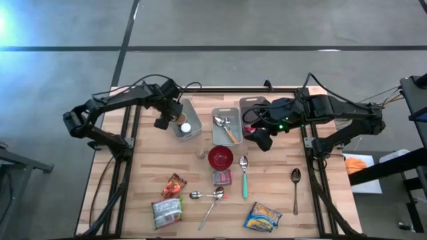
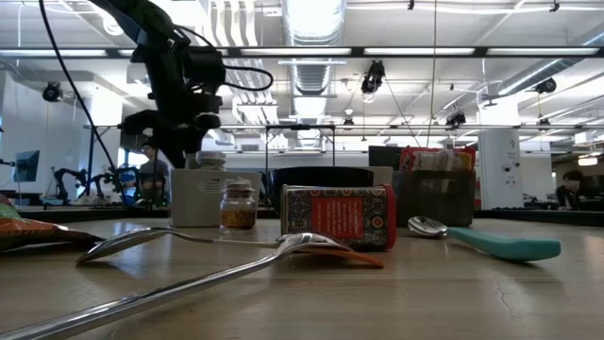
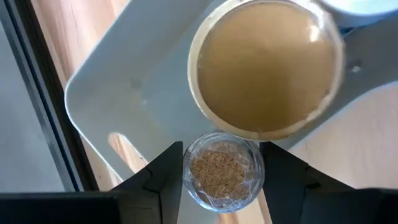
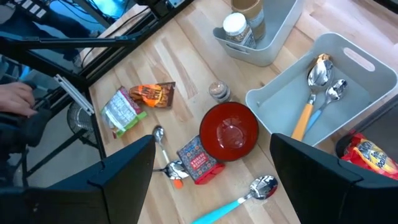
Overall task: Pick & Place Food Item
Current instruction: Put the brown seasoning bottle into the left white bin
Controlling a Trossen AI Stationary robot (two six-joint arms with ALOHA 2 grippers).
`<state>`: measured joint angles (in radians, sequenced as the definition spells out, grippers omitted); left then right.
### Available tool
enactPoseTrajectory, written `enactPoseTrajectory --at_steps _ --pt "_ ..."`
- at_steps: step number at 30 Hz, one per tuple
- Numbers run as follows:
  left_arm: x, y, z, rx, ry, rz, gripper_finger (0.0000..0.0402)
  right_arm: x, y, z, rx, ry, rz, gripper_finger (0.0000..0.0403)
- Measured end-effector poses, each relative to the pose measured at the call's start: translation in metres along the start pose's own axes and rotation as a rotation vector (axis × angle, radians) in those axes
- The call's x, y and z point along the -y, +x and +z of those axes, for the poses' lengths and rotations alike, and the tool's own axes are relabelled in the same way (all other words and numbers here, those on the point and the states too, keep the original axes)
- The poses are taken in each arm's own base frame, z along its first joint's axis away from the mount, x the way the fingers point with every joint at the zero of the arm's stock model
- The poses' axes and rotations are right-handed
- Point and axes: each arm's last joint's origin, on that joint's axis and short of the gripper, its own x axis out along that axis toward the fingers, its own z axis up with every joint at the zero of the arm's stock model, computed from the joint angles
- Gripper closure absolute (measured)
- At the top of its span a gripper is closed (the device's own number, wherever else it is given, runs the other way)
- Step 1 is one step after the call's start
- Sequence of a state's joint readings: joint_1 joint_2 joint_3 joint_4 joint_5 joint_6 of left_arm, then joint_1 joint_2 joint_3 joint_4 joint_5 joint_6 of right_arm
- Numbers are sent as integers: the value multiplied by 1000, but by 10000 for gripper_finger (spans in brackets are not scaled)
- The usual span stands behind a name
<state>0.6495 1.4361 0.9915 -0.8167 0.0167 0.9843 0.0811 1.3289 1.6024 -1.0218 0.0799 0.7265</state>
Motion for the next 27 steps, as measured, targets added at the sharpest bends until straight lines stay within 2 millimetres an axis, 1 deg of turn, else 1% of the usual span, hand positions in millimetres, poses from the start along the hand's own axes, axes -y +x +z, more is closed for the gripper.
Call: enactPoseTrajectory --at_steps 4,9,18,24,27 --pt "0 4 0 31 38 11 236 0 0 0 0 3 0 90" --pt "7 15 -4 37 40 -11 236 0 0 0 0 18 0 90" --pt "13 24 -7 56 29 -28 236 0 0 0 -1 25 2 90" --pt "12 27 -6 77 -26 -38 236 0 0 0 -1 25 2 90" --pt "12 33 -5 68 -76 -56 236 0 0 0 -1 25 2 90"
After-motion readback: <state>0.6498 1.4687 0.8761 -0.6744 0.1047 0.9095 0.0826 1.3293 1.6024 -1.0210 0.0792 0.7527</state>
